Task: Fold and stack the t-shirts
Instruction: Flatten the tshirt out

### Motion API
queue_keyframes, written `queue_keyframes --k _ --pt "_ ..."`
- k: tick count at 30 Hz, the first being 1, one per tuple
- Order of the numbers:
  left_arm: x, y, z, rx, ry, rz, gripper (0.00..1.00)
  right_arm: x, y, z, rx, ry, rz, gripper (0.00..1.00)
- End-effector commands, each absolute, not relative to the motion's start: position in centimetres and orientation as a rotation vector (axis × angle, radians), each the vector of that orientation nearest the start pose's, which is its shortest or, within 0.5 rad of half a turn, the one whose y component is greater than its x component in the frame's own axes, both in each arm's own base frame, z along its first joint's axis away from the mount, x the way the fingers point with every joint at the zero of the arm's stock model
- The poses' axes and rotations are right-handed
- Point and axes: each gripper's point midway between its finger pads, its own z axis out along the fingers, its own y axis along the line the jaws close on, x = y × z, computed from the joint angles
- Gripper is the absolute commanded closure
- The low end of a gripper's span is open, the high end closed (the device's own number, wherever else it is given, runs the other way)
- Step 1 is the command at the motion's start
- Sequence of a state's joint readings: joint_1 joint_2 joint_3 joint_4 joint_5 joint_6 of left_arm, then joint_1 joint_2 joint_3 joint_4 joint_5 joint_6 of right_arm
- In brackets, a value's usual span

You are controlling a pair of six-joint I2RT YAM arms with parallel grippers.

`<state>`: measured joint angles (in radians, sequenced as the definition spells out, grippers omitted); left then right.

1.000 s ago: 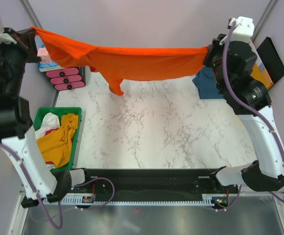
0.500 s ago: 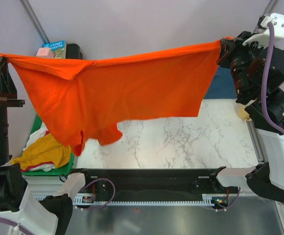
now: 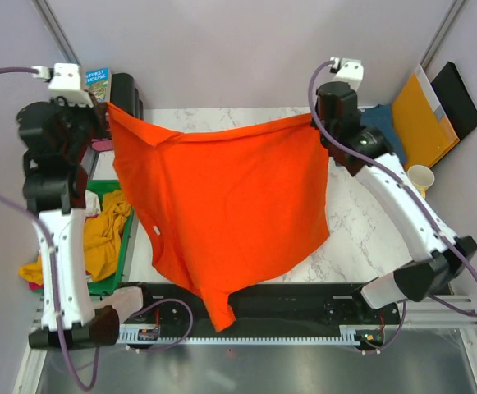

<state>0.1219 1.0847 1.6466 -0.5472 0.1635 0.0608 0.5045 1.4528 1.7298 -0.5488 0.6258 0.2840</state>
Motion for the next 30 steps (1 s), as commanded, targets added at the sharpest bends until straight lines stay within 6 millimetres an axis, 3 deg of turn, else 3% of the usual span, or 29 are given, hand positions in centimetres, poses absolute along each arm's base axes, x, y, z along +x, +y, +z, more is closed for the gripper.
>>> queue_keyframes --k 1,2,5,6,8,9,10,12,13,15,16,18,19,28,29,30 --pt "37.5 0.9 45.3 0.176 1.571 -0.003 0.98 44.0 10.3 34.6 0.337 1.817 -0.033 1.00" --pt "39.4 1.0 42.7 0.181 1.624 -0.021 0.98 45.0 9.9 32.8 0.347 1.845 -0.061 1.00" --pt "42.5 1.1 40.6 0.185 1.651 -0.040 0.98 47.1 9.7 29.7 0.353 1.887 -0.109 1.00" --pt "44.4 1.4 38.5 0.176 1.700 -0.049 0.98 47.6 9.8 29.1 0.348 1.897 -0.118 1.00" --pt "46.1 1.5 38.2 0.176 1.699 -0.051 0.98 49.2 9.7 27.7 0.353 1.916 -0.144 1.00" --pt "47.8 1.9 36.1 0.162 1.745 -0.048 0.98 49.6 9.9 27.3 0.350 1.922 -0.147 1.00" --pt "48.4 1.9 35.9 0.161 1.750 -0.047 0.98 50.4 10.1 25.9 0.340 1.947 -0.163 1.00" --pt "49.8 1.8 35.7 0.163 1.746 -0.037 0.98 51.4 10.1 25.8 0.343 1.944 -0.165 1.00" --pt "50.9 1.6 34.2 0.170 1.773 -0.037 0.98 52.1 10.3 24.5 0.333 1.967 -0.178 1.00" --pt "52.1 1.6 34.1 0.173 1.769 -0.011 0.98 53.0 10.5 24.2 0.333 1.967 -0.175 1.00" --pt "53.0 1.4 32.6 0.177 1.797 -0.016 0.98 53.6 10.6 23.0 0.327 1.987 -0.189 1.00" --pt "54.1 1.5 32.5 0.175 1.795 0.001 0.98 54.4 10.5 22.8 0.333 1.986 -0.190 1.00" --pt "54.9 1.5 31.3 0.171 1.819 0.001 0.98 54.8 10.5 21.7 0.330 2.003 -0.196 1.00" --pt "60.1 0.9 32.0 0.178 1.780 0.072 0.98 57.1 7.6 20.6 0.416 1.992 -0.212 1.00" --pt "60.7 0.7 33.4 0.177 1.747 0.088 0.98 57.2 7.1 20.5 0.431 1.987 -0.217 1.00" --pt "61.6 0.9 32.3 0.176 1.762 0.103 0.98 57.3 7.0 20.3 0.437 1.988 -0.216 1.00"
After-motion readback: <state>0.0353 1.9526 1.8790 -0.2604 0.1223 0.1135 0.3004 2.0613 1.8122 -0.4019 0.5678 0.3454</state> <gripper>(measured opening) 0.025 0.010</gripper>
